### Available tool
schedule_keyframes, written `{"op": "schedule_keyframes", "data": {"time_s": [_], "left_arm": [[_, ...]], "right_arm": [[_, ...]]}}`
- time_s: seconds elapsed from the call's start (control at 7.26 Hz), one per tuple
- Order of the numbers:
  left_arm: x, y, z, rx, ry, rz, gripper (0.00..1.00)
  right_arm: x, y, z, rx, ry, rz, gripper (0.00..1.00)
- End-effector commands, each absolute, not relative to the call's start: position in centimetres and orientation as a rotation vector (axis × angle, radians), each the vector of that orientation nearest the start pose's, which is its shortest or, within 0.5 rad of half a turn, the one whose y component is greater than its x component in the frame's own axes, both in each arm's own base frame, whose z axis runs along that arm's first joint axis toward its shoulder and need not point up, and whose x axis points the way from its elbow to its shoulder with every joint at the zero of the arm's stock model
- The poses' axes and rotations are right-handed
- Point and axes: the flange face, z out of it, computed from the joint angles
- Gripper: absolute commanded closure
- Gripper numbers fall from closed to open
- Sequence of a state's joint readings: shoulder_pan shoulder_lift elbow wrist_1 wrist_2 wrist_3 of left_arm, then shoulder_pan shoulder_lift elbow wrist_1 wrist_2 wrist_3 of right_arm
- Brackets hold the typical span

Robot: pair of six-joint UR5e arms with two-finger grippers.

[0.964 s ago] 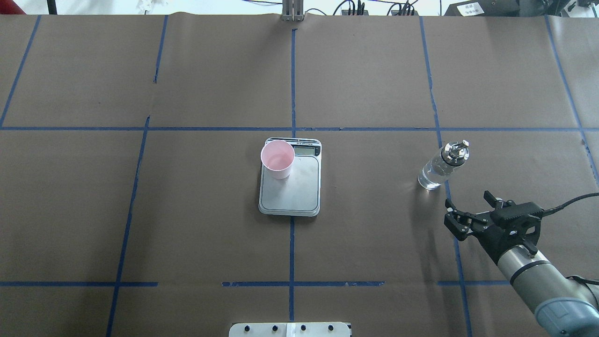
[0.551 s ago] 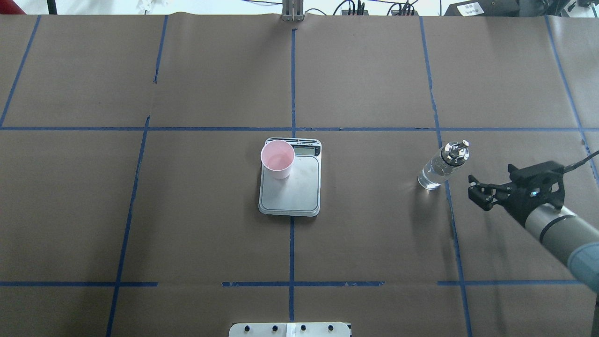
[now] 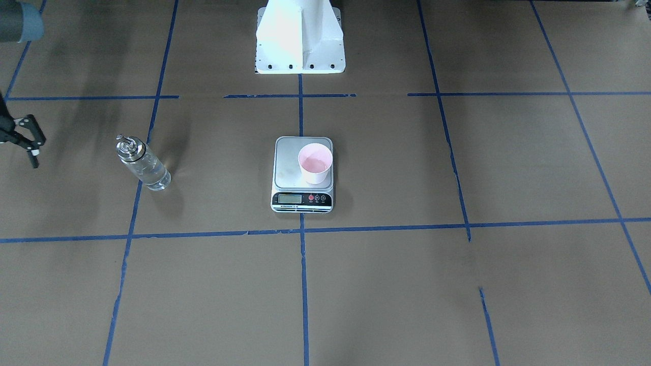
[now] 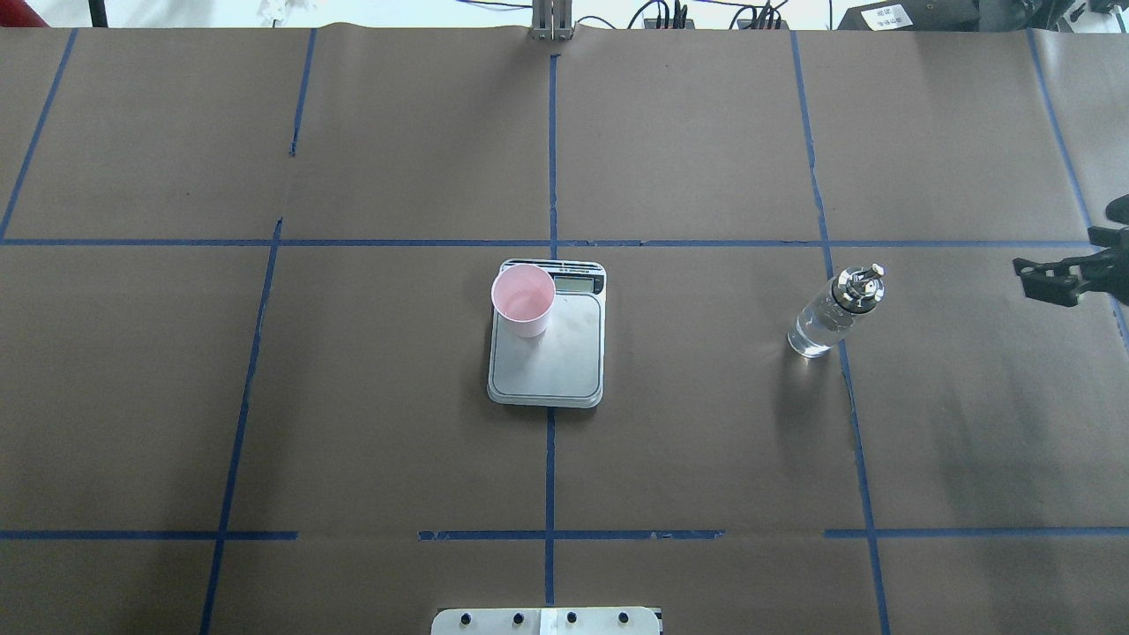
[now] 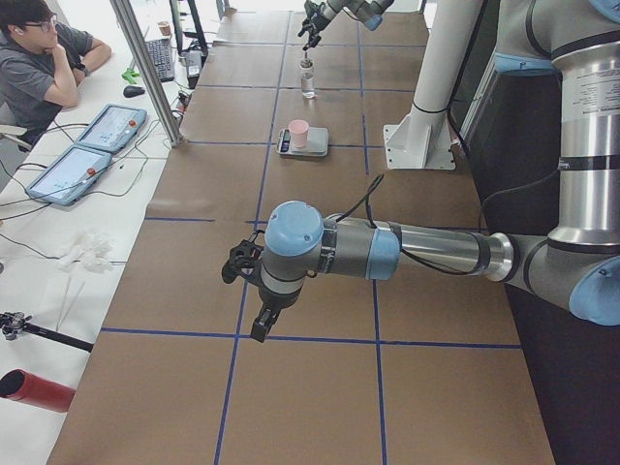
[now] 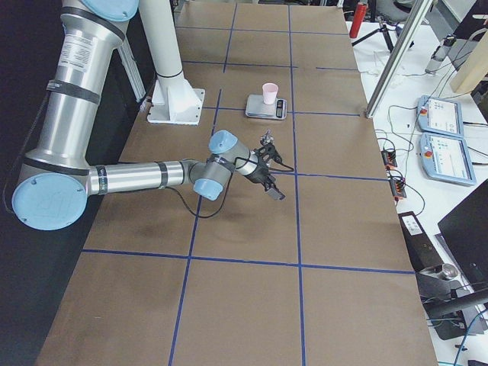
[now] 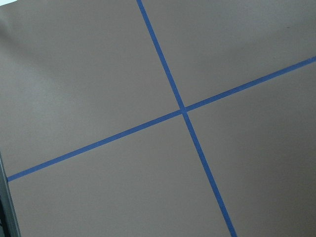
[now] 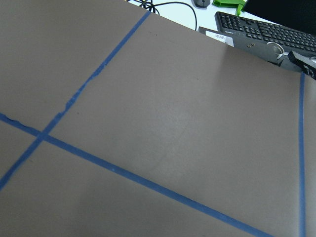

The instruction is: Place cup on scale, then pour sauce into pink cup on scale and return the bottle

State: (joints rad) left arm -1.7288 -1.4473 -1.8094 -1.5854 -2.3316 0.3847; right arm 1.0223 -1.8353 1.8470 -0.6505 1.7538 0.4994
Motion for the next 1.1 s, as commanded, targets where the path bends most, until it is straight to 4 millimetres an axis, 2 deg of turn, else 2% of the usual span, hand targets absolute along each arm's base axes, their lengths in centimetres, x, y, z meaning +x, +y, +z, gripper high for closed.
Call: {"op": "schedule_keyframes", "data": {"time_s": [0.0,0.14,0.28,0.41,0.69,0.96], "left_arm": [[-13.2,-42.4,61.0,0.293,0.712,0.243,0.00],[-12.9,-42.0,61.8,0.278,0.740,0.236,0.00],[-11.9,-41.5,63.8,0.242,0.785,0.236,0.00],[-10.5,-41.6,64.2,0.220,0.792,0.264,0.00],[-9.9,-42.0,63.8,0.222,0.797,0.278,0.00],[-9.4,-42.0,63.7,0.187,0.840,0.201,0.00]], "right_arm": [[-0.9,-45.1,55.6,0.526,-0.645,-0.146,0.00],[1.6,-45.1,56.7,0.481,-0.613,-0.199,0.00],[3.1,-44.8,58.1,0.419,-0.612,-0.171,0.00],[4.0,-44.5,60.2,0.336,-0.626,-0.129,0.00],[4.3,-43.1,66.3,0.180,-0.649,-0.081,0.00],[4.0,-42.0,69.4,0.120,-0.696,-0.089,0.00]]}}
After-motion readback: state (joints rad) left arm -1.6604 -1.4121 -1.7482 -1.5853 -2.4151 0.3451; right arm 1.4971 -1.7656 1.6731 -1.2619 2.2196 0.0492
